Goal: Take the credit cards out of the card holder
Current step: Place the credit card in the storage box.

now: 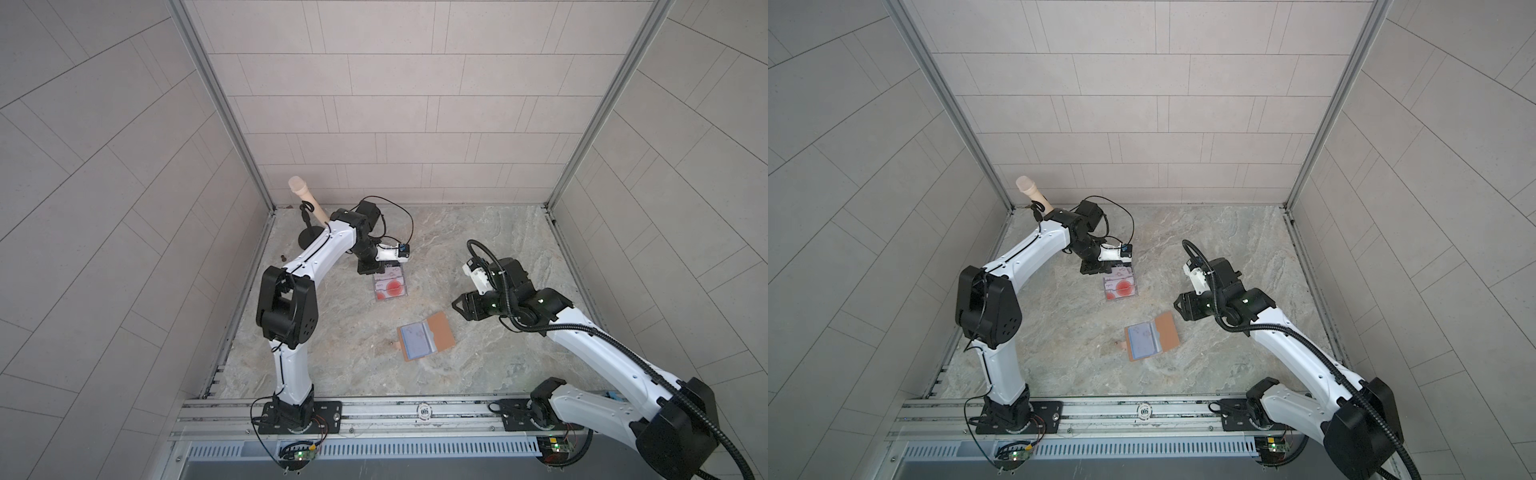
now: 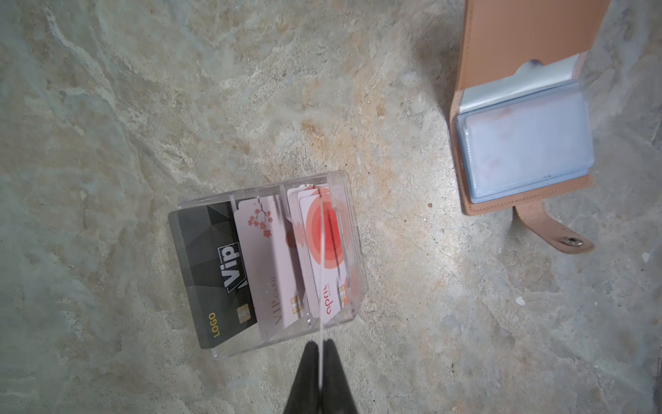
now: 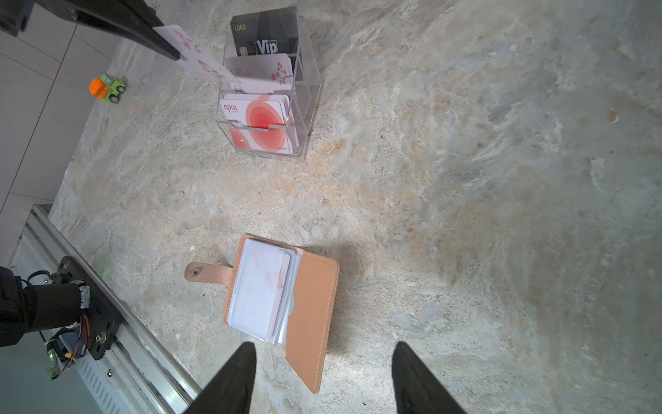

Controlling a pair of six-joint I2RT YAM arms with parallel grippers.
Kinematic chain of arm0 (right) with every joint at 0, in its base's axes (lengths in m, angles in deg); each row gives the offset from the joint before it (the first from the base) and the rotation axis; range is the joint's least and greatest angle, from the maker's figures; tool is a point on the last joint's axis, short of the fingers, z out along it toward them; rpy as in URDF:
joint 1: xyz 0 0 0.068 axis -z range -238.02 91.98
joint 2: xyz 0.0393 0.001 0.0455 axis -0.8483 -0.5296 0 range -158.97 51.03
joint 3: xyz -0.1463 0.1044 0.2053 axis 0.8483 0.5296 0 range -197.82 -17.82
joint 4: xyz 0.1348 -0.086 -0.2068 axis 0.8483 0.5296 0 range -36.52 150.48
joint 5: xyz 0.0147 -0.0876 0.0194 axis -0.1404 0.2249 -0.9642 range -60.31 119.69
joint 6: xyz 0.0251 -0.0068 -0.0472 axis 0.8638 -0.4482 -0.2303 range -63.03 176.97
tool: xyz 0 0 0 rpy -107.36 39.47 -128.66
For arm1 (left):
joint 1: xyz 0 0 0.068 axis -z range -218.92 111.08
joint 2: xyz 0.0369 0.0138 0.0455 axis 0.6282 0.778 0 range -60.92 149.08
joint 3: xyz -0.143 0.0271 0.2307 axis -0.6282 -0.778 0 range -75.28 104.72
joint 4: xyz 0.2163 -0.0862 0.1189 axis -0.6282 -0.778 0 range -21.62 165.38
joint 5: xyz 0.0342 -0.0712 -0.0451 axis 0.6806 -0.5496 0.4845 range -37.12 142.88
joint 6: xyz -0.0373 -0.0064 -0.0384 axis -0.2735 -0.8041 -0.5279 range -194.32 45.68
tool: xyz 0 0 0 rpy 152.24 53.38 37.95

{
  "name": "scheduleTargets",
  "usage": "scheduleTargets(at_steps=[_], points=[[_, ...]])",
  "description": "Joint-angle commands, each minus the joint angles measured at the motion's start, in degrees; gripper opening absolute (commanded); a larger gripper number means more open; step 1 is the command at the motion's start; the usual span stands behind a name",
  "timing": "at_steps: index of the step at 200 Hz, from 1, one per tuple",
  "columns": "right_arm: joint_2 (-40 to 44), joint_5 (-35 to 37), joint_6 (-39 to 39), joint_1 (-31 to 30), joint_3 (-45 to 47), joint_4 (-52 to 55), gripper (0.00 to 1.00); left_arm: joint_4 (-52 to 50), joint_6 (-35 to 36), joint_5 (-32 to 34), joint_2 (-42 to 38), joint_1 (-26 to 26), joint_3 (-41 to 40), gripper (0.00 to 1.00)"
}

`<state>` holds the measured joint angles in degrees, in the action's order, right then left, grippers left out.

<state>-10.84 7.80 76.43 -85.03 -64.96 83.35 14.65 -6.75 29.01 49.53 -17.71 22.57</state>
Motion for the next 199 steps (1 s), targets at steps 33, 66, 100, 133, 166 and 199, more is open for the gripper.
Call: scheduleTargets(at_steps=[33, 66, 100, 133, 166, 199], points=[[0.85, 0.78, -1.00, -0.07, -0.18, 0.43, 0.64, -0.32, -0.87, 1.87, 4.02, -0.40, 3.67, 0.00], [0.87, 0.71, -1.01, -0.04, -0.14, 0.26, 0.63, 0.21, -2.20, 2.16, 5.39, -0.40, 3.67, 0.00], [0.86, 0.62, -1.01, -0.06, -0.06, 0.19, 0.63, 1.03, -4.12, 2.40, 6.58, -0.33, 4.21, 0.00], [0.86, 0.53, -1.04, -0.07, -0.06, 0.19, 0.63, 1.57, -5.90, 2.39, 7.71, -0.41, 4.99, 0.00], [0.80, 0.40, -1.09, -0.07, 0.03, 0.10, 0.63, 1.84, -6.88, 2.35, 8.27, -0.39, 5.22, 0.00], [0.96, 0.18, -1.08, -0.07, 0.05, -0.05, 0.63, 1.60, -7.33, 2.57, 8.72, -0.39, 5.17, 0.00]])
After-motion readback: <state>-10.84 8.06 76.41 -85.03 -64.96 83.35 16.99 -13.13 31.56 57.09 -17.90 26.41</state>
